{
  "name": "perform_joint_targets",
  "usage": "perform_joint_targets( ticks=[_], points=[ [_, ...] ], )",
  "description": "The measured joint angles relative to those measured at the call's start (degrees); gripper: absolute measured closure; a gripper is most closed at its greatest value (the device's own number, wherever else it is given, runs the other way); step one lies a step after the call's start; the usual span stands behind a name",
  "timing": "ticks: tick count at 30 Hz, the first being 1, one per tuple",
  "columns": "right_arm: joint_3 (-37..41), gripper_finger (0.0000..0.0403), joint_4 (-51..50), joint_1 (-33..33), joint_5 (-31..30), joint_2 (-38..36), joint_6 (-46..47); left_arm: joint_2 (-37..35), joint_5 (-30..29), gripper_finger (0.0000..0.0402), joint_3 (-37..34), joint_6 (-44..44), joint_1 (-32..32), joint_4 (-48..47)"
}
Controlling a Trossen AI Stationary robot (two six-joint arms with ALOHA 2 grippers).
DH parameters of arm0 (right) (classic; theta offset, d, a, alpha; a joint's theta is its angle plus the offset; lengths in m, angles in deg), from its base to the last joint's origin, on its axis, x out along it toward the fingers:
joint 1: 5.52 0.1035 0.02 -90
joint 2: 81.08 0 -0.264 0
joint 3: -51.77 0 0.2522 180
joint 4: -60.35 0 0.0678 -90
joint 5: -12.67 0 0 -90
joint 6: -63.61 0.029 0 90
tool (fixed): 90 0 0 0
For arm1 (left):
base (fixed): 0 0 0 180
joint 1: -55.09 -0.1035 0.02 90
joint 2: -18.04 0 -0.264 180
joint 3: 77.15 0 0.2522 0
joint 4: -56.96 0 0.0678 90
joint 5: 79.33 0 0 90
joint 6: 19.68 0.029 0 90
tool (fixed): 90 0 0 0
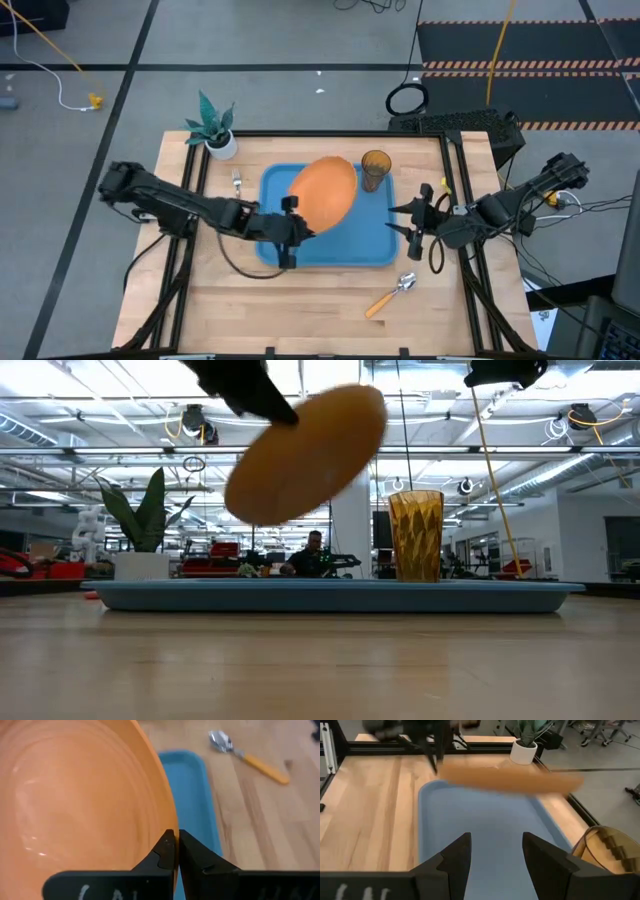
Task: Pick and place plate/cup/fork/spoon on tray
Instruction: Put the orange plate on the blue tray to the bottom left of the brown cup
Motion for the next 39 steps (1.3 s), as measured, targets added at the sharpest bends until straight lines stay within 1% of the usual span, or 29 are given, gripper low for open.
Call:
perform_joint_targets(
  ticks=[4, 9, 15, 19, 24, 26, 33, 39],
  points=[
    [0.0, 0.0234, 0.08, -0.18, 0.07, 0.22, 2.03, 6.28, 1.48, 0.0387, 0.0, 2.56, 0.07, 3.33],
    [0.0, 0.0234, 0.21, 0.18, 0.33, 0.9, 5.66, 11.01, 2.39, 0.0395, 0.0, 6.03, -0.28, 4.54],
    [0.0, 0.0234, 1.57, 0.28, 0.39, 1.22, 5.87, 15.91, 4.81, 0.0389, 0.0, 9.12, -1.99, 7.64],
    [0.0, 0.0234, 1.73, 0.28, 0.44, 1.31, 4.93, 18.86, 4.79, 0.0396, 0.0, 11.85, -2.79, 8.4],
    [0.0, 0.0234, 1.77, 0.28, 0.44, 1.31, 3.68, 20.56, 4.81, 0.0382, 0.03, 13.18, -3.37, 12.14],
    [0.0, 0.0234, 1.78, 0.28, 0.46, 1.31, 2.95, 20.68, 5.09, 0.038, 0.02, 13.62, -3.37, 11.79],
    [0.0, 0.0234, 1.95, 0.28, 0.46, 1.31, 2.78, 20.66, 5.43, 0.0393, 0.02, 14.65, -3.37, 11.95],
    [0.0, 0.0234, 2.16, 0.28, 0.46, 1.3, 2.78, 20.63, 5.41, 0.0371, 0.02, 18.89, -3.66, 12.27]
  ],
)
